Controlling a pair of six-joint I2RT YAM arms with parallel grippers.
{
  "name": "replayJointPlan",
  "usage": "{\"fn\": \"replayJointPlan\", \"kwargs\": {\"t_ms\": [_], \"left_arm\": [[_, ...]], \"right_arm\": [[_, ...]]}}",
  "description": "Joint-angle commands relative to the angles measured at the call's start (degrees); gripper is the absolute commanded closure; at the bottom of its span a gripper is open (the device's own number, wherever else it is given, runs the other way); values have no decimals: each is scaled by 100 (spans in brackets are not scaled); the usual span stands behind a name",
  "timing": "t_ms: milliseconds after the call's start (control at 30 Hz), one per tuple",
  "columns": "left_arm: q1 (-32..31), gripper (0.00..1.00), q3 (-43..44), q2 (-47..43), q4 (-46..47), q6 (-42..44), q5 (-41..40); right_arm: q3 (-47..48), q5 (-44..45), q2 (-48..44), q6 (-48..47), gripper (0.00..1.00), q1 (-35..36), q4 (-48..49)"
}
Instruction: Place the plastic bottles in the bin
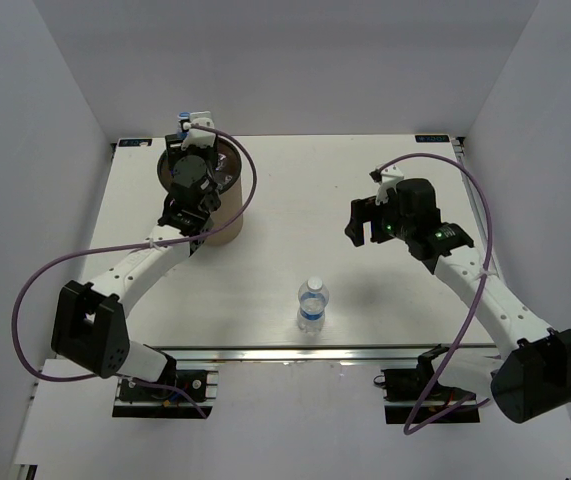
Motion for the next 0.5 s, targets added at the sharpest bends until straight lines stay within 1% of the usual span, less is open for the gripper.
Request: {"fn": "replayJointPlan", "kwargs": {"t_ms": [0, 33, 100, 133, 167, 200, 233, 267, 400, 467], "left_arm": [[7, 88, 35, -112, -378, 227, 532], [7, 85, 88, -94, -561, 175, 558], [7, 75, 80, -85, -590, 139, 533], [7, 56, 71, -77, -607, 139, 515], [7, 45, 62, -77, -616, 78, 497], [7, 36, 71, -68, -616, 51, 401], [7, 13, 71, -68, -633, 42, 374], [7, 2, 80, -68, -660, -19, 348], [7, 2, 263, -112, -853, -98, 286], [7, 2, 413, -103, -1116, -133, 295]], "right_arm": [[153, 39, 71, -94, 11, -40, 215], [153, 57, 89, -94, 11, -40, 215], [162, 101, 107, -102, 11, -40, 206], [162, 110, 107, -102, 11, -40, 198], [180, 119, 107, -102, 11, -40, 189], [180, 119, 98, -111, 11, -40, 189], [180, 110, 98, -111, 11, -48, 189], [180, 110, 98, -111, 11, -49, 189], [154, 110, 63, -102, 11, -49, 180], [162, 110, 54, -85, 11, -49, 180]]}}
